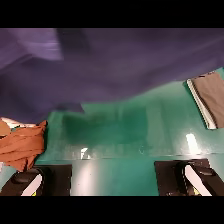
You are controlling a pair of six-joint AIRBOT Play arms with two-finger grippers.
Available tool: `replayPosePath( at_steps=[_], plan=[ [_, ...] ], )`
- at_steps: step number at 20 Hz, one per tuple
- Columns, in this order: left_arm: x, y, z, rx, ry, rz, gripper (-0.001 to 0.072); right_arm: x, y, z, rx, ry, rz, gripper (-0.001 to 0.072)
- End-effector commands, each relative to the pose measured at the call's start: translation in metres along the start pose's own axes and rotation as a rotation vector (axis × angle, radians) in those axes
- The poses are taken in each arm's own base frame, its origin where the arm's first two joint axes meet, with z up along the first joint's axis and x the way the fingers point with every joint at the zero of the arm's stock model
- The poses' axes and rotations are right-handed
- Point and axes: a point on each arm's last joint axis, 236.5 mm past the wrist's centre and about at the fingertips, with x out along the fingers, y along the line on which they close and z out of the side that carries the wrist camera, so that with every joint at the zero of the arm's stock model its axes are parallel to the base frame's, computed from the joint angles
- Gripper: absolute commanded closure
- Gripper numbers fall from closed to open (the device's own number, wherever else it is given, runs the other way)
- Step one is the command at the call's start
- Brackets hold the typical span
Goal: Fold the shirts.
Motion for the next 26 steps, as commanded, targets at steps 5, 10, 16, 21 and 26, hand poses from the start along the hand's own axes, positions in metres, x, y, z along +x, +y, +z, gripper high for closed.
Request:
replayPosePath(
  at_steps=[5, 10, 16, 21, 26],
  plan=[
    [0.045, 0.039, -0.090, -0.051, 0.329, 0.088, 0.0686, 0.035, -0.015, -0.010, 0.041, 0.127, -0.007, 0.0691],
    [0.117, 0.080, -0.322, -0.209, 0.894, 0.104, 0.0685, 0.155, -0.023, -0.134, 0.138, 0.535, 0.075, 0.0691],
    [0.125, 0.108, -0.566, -0.358, 1.297, 0.164, 0.0685, 0.276, -0.007, -0.316, 0.221, 0.955, 0.168, 0.0691],
    [0.159, 0.126, -0.597, -0.354, 1.228, 0.194, 0.0685, 0.330, -0.010, -0.359, 0.252, 1.035, 0.184, 0.0691],
    [0.133, 0.122, -0.586, -0.317, 1.368, 0.130, 0.0685, 0.322, -0.024, -0.339, 0.217, 1.022, 0.153, 0.0691]
  ],
)
